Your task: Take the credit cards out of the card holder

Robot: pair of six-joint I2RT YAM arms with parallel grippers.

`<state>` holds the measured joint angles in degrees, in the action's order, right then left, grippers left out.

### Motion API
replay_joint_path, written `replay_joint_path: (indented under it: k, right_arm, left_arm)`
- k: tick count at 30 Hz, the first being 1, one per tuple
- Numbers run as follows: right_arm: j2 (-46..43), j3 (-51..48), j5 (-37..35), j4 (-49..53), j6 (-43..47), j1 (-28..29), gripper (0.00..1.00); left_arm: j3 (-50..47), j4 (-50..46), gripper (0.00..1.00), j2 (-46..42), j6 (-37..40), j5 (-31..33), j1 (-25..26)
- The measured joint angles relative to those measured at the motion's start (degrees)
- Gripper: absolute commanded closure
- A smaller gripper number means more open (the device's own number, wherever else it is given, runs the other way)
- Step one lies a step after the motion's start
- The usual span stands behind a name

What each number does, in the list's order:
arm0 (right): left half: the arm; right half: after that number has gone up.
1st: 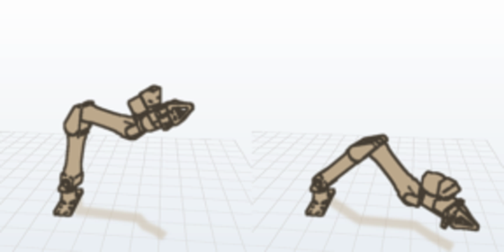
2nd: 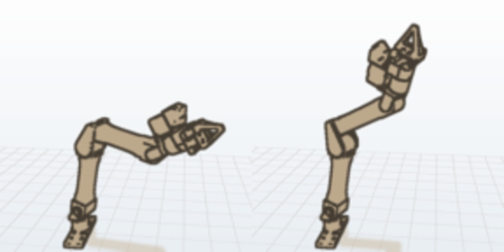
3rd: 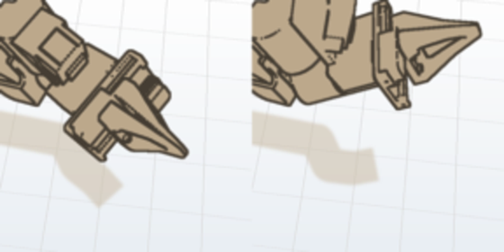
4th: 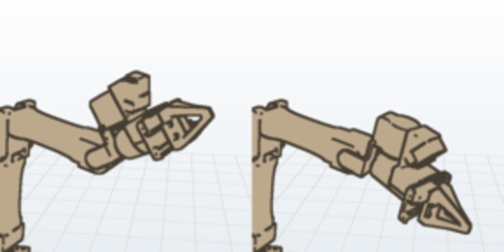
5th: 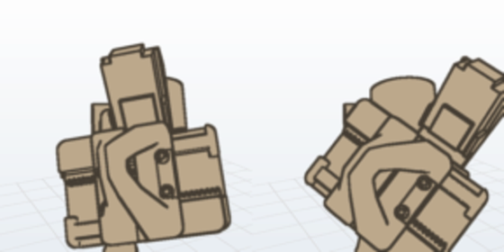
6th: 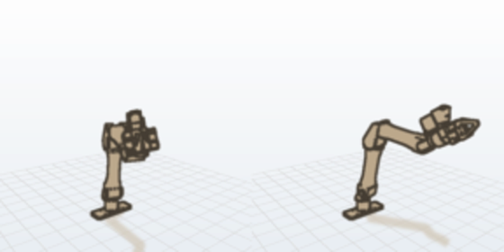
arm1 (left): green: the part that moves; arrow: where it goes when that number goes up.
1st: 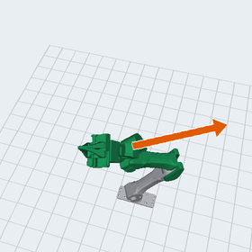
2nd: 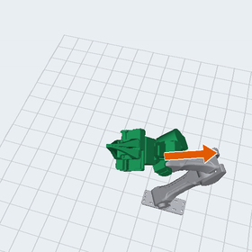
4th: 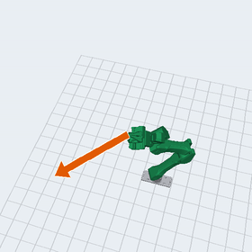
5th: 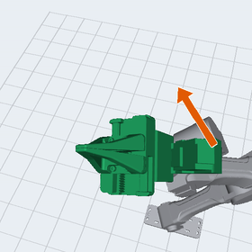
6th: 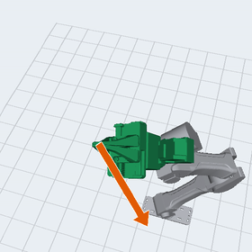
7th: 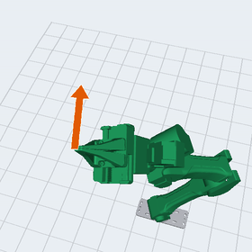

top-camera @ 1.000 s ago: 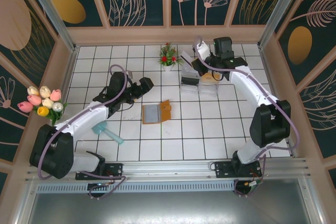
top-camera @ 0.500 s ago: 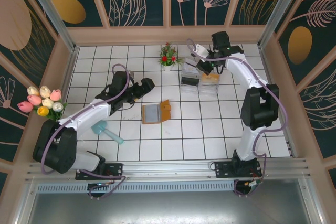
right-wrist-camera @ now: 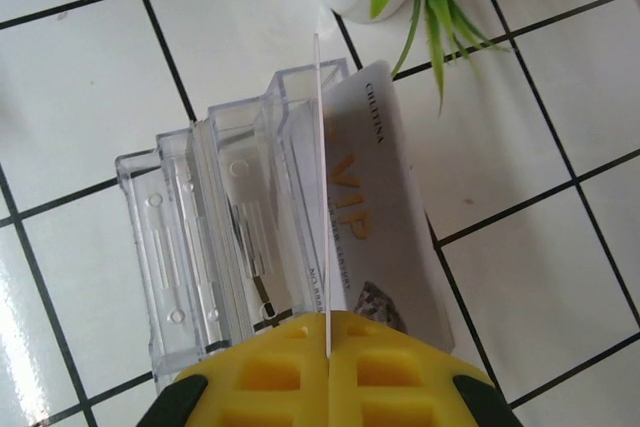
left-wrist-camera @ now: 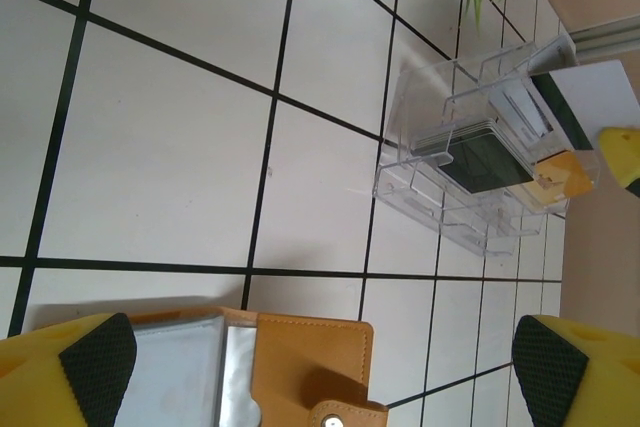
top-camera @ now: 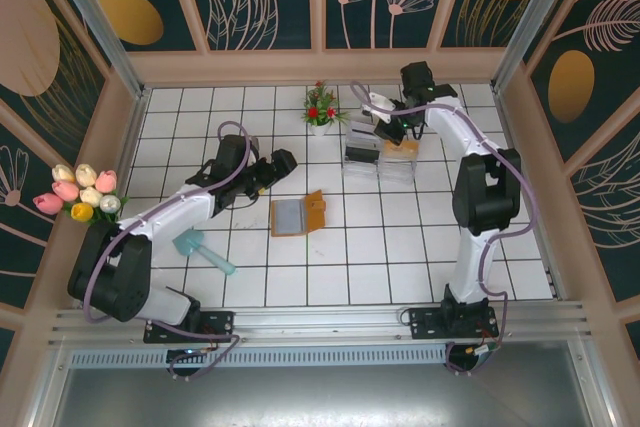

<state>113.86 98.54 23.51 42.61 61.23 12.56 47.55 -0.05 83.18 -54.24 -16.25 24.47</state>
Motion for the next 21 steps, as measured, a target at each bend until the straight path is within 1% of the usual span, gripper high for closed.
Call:
replay_joint_path:
  k: [7,13,19,21]
  right_arm:
    - [3.65,7.65,2.6,4.0,1.92,-1.49,1.0]
    - [5.01,7.91,4.63,5.25,3.04,-1.64,1.0]
    - [5.35,7.91,4.92,5.25,3.69,-1.64,1.0]
    - [5.46,7.91,4.87,5.2,4.33,-1.64,0.98]
  left_arm:
    - [0.2,-0.17,0.02,1.97,-0.04,-0.57,0.0]
    - [0.2,-0.17,0.02,2.05,-0.26,-1.29,0.0]
    - [0.22,-0.17,0.02,2.08,-0.46,-1.38,0.0]
    - [0.22,-0.17,0.02,2.08,-0.5,-1.51,0.0]
